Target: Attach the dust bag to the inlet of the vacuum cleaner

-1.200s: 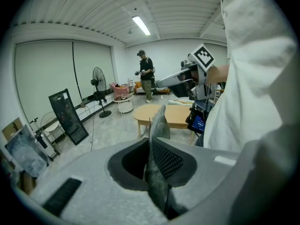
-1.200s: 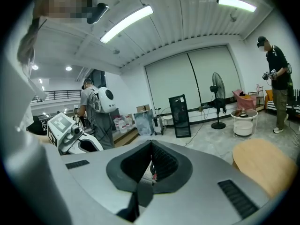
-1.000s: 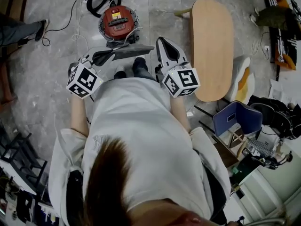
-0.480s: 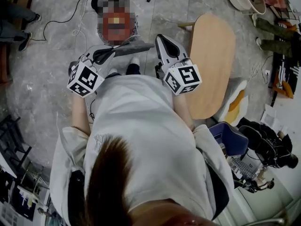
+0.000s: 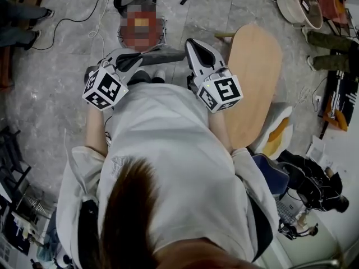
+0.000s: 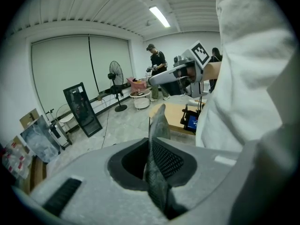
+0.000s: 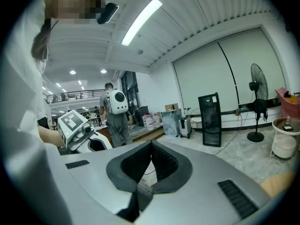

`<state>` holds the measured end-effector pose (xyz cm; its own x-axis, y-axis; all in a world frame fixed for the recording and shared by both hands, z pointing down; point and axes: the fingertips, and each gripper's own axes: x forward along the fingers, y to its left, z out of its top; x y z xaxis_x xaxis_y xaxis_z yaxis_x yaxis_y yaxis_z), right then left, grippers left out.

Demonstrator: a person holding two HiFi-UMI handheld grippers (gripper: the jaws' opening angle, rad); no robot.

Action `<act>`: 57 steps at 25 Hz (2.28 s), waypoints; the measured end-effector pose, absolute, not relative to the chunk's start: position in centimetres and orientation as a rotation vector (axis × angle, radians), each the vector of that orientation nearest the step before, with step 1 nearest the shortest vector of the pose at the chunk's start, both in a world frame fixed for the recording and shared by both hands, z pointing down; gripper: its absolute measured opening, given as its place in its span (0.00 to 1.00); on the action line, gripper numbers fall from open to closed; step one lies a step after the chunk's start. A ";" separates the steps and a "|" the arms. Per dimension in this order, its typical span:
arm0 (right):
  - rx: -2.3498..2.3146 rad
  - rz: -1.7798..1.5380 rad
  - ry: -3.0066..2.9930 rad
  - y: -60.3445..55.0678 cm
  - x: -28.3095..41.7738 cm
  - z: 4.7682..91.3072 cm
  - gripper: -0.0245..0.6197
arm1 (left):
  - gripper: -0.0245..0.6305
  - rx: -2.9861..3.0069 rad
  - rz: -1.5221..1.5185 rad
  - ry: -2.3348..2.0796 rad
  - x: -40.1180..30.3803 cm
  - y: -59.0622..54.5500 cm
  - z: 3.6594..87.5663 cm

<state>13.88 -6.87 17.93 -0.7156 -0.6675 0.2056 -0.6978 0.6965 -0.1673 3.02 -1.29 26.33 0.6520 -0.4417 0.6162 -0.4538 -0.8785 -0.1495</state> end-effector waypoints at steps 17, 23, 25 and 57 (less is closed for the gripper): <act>0.673 0.247 -2.652 -4.6 8.5 19.8 0.21 | 0.10 2.943 1.055 -0.477 3.1 -2.8 25.7; 0.447 0.156 -2.373 -1.7 7.1 24.8 0.24 | 0.10 2.926 1.110 -0.321 3.6 -0.8 27.4; 0.359 0.134 -2.286 -1.1 6.8 26.8 0.28 | 0.10 2.919 1.122 -0.268 3.9 -0.4 28.4; -0.008 0.314 -1.886 1.3 5.8 63.3 0.14 | 0.10 2.565 1.163 -0.291 3.3 2.4 63.2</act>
